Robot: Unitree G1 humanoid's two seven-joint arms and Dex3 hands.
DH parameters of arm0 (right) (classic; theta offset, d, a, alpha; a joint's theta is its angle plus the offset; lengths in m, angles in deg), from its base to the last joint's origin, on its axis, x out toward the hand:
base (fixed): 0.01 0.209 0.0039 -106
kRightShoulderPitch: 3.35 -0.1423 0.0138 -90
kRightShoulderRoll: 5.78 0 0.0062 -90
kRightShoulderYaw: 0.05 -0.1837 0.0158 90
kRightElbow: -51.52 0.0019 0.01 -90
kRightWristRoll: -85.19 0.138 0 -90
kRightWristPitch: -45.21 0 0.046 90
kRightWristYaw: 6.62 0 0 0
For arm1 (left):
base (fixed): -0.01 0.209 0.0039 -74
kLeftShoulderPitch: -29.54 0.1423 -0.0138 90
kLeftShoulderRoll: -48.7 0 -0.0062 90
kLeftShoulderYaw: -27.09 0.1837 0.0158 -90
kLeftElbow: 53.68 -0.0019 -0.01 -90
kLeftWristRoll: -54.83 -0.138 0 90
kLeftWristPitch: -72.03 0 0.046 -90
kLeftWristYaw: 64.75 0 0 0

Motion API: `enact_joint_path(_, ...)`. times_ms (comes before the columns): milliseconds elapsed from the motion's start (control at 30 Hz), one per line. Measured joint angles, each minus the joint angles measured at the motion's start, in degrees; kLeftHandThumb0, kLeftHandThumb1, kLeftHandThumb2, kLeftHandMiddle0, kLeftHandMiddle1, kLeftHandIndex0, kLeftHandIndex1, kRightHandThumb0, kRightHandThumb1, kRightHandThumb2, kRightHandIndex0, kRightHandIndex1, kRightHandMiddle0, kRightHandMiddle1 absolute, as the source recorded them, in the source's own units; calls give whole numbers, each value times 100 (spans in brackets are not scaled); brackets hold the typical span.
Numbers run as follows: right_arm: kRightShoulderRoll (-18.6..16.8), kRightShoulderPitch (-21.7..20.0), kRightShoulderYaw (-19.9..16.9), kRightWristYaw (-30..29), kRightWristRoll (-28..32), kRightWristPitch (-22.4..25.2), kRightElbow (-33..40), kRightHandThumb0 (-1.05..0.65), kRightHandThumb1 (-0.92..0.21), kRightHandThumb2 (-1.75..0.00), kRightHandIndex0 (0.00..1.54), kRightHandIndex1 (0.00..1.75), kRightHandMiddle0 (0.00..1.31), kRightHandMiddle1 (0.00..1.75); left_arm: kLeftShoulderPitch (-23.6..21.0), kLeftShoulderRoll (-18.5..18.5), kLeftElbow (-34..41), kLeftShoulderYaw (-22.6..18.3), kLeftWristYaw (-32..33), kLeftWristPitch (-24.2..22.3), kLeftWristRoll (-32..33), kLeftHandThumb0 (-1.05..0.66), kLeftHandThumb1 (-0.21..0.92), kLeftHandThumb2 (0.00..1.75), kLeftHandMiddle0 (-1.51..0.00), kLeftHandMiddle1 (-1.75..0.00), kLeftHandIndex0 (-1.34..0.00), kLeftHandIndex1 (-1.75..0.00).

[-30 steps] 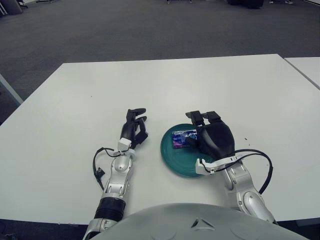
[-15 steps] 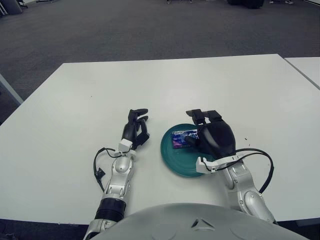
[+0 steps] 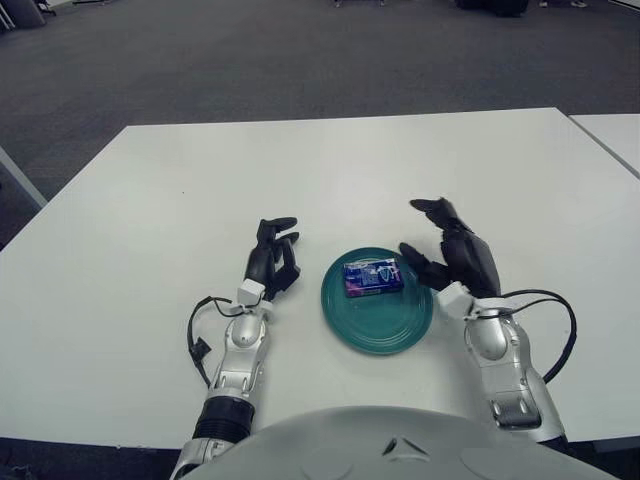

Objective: Put the gum into the plate.

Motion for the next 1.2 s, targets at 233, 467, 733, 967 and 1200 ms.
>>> enact_joint_path(233,-803,299,-765,-367,1685,-340,-60,-55,-92,-57,50,60,0,103,137,142,102,19,-86,47,212,-83,92,91,-24,-121,-23,-140)
enact_joint_path(467,-1010,720,-1237,-529,2489,-534,-151,-52,-88,-66,53,69,0,109,375,237,348,26,-126,-28,374,-83,92,92,-25,-112,-14,-136)
enact_joint_path(733,-710,672,-1575,-361,2802,-742,-971,-53,-86,-69,53,74,5,111,567,272,540,58,-191,-125,497,-83,92,93,-29,-102,-11,-128)
enact_joint_path(967,-564,413,-1638,-342,2830,-1074,-1600,-49,-82,-75,54,84,5,114,803,269,692,213,-194,-132,417,-81,92,90,-30,-107,-19,-133)
enact_joint_path(1200,-416,-45,-1649,-345,2827,-1646,-2419,-48,-80,-79,52,90,3,117,1035,240,1005,440,-124,-312,277,-81,92,89,-31,-113,-24,-136)
